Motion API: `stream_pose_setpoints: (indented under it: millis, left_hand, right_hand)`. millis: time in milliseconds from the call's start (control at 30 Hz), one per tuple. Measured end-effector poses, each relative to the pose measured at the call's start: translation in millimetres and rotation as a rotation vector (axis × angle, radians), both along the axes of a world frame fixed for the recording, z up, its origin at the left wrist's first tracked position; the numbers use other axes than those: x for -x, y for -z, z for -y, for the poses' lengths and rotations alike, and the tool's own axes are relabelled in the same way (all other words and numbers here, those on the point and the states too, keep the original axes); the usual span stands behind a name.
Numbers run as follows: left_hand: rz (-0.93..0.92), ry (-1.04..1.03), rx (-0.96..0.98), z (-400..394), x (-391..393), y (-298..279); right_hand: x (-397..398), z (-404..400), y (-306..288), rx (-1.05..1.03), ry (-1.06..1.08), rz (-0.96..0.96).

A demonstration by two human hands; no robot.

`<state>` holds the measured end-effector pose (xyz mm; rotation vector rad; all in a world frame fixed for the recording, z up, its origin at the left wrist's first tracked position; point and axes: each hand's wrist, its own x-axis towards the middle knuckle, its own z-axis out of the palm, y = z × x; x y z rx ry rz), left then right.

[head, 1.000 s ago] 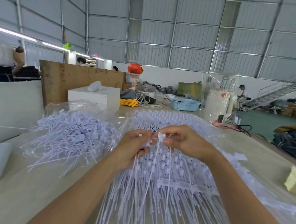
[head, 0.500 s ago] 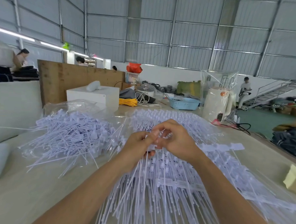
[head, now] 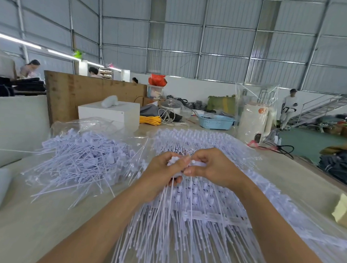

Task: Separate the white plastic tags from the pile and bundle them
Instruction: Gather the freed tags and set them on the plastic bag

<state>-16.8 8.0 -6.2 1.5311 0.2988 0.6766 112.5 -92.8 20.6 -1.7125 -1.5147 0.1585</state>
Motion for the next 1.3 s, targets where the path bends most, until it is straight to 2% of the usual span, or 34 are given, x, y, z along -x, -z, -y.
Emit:
stream_pose_setpoints:
  millis: [133,233,333,467,667,767,900,1067,1200,1300]
  left_hand:
    - [0.004,-0.081,-0.091,2.4,-1.2,2.2]
    - [-0.008,-0.12,-0.147,3.3,-0.6,1.0]
    - [-0.038,-0.084,-0.193,4.6,1.4,1.3]
    - [-0.078,-0.034,-0.17,3.5,4.6,-0.3]
    - [-0.04,0.116,-0.1,1.5,10.3,-4.7]
    - [-0.027,0.239,-0.119,-0.4,13.0,-4.2]
    - [0.14,0.401,0.0,-4.1,16.5,-10.1]
    - [0.217,0.293,0.151,9.5,10.1,-15.9]
    - [0.228,0.149,0.181,1.6,18.3,-35.2]
    - [0.278,0.055,0.252,-33.0,41.8,-66.6]
  right_hand:
    - [0.9,-2.0,0.5,0.028,-0.011,-0.004]
    - [0.1,0.9,0.8,0.127,-0.057,-0.015]
    - [0.4,3.4,2.6,0.207,-0.103,0.01]
    - [5.0,5.3,0.2,0.166,-0.152,0.023]
    - [8.9,11.8,-6.7,0.165,-0.288,-0.125]
    - [7.8,16.7,-12.1,0.23,-0.357,-0.144]
    - [-0.9,20.1,-9.3,0.336,-0.305,-0.099]
    - [-17.3,11.3,5.0,0.172,-0.105,-0.106]
    - [-18.5,3.5,12.9,0.118,-0.07,-0.027]
    - [-17.3,-2.1,18.0,0.128,-0.054,0.031]
